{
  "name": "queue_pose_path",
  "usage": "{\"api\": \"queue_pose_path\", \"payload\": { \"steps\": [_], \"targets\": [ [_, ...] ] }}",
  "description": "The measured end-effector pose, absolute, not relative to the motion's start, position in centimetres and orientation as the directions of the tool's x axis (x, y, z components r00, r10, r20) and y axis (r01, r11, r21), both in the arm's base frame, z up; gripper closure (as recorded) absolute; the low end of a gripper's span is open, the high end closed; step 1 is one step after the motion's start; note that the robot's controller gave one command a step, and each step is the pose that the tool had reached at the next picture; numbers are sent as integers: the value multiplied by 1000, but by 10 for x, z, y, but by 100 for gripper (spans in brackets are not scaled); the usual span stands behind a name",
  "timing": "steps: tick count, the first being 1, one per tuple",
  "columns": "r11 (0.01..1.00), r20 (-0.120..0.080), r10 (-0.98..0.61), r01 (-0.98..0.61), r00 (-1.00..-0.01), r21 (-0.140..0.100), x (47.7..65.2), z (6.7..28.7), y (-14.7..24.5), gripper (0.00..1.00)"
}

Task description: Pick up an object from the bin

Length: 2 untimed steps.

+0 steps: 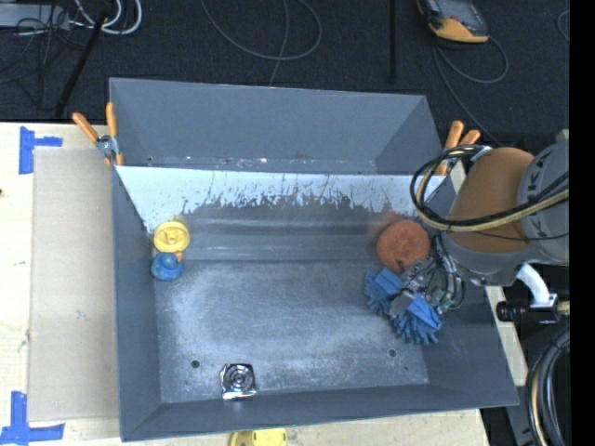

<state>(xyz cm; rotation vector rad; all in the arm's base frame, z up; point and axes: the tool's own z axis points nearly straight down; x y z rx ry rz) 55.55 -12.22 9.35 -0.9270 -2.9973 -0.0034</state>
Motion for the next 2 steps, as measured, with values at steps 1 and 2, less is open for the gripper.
{"api": "queue_pose_path", "payload": {
  "steps": [1, 2],
  "targets": [
    [825, 5, 565, 565, -825, -1, 555, 108, -123, 100],
    [826, 5, 564, 564, -826, -1, 555, 127, -123, 100]
  ]
}}
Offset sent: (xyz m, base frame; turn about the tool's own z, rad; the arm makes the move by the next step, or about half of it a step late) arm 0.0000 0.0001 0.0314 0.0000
